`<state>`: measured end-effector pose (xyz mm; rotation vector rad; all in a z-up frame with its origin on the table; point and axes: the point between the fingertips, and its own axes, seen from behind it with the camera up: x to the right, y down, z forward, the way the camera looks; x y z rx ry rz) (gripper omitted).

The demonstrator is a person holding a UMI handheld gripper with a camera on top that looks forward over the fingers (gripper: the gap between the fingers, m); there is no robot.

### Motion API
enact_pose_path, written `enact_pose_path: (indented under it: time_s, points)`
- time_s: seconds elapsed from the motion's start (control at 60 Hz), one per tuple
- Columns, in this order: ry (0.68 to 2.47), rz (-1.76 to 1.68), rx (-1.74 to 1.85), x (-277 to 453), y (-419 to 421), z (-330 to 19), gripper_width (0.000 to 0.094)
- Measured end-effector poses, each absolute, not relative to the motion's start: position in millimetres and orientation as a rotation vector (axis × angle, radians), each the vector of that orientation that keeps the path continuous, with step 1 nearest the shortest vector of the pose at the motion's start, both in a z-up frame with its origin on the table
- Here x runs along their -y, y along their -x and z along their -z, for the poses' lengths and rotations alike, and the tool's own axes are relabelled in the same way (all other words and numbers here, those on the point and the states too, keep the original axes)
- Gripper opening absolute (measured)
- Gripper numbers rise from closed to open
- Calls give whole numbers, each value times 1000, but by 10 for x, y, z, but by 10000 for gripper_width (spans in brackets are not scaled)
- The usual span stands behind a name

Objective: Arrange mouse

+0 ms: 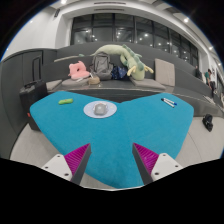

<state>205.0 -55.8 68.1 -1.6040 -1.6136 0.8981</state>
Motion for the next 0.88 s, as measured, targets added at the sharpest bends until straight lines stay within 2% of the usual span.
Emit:
enact_pose_path:
  time_s: [0.333,0.883]
  points:
    - [1521,-819,1549,367,-2231,-850,854]
    - [1580,-830,1608,565,-2342,-675,848]
